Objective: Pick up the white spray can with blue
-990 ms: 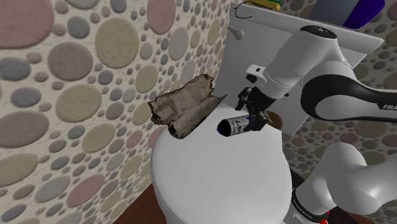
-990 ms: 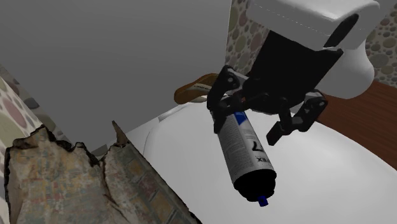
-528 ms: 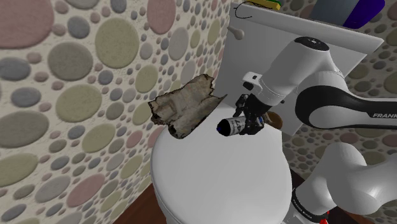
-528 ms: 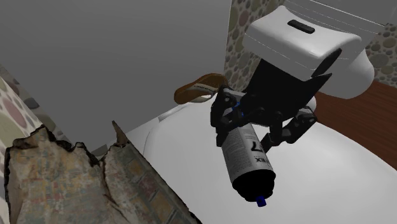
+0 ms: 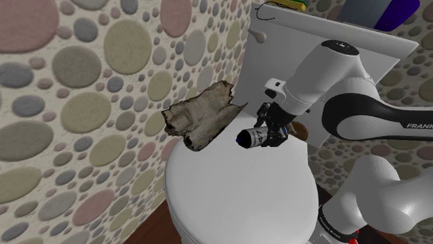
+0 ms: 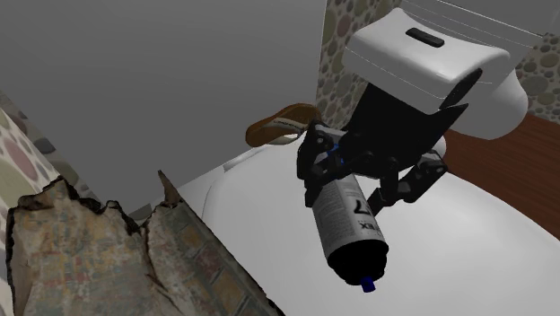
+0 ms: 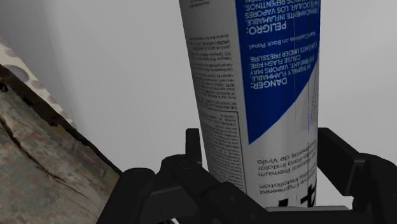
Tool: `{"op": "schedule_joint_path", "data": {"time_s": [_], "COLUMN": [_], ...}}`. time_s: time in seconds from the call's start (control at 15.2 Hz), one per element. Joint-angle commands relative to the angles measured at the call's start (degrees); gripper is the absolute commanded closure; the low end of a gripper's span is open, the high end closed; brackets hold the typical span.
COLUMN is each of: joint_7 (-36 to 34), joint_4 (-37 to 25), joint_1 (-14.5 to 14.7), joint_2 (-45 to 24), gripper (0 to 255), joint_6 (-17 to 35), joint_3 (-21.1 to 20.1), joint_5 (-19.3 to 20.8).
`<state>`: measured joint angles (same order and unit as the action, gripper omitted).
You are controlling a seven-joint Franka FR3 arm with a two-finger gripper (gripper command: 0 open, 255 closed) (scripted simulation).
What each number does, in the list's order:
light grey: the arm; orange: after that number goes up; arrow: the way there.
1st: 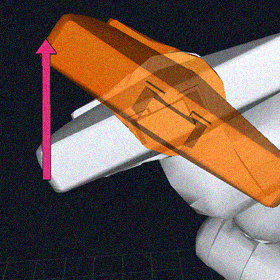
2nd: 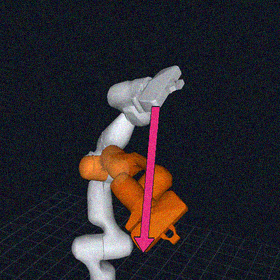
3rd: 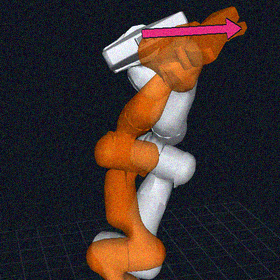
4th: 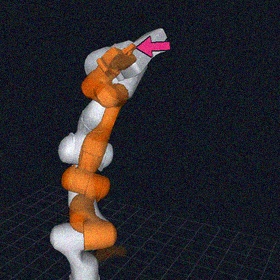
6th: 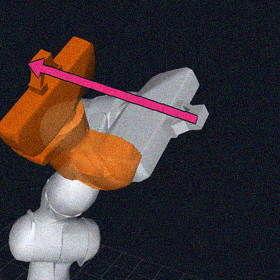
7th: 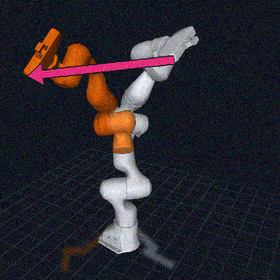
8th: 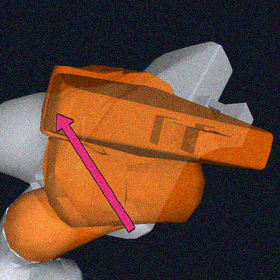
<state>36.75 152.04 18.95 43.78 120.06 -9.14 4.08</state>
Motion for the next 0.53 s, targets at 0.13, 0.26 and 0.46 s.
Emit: {"op": "schedule_joint_path", "data": {"time_s": [0.13,0.26,0.46], "joint_7": [0.38,0.61,0.94], "joint_4": [-2.05,-3.50,-5.75], "joint_1": [-0.02,-0.04,-0.09], "joint_2": [0.26,0.40,0.48], "gripper": [255,255,255], "joint_6": [-2.41,-3.98,-6.29], "joint_3": [0.21,0.32,0.48], "joint_5": [-0.04,-0.05,-0.05]}}
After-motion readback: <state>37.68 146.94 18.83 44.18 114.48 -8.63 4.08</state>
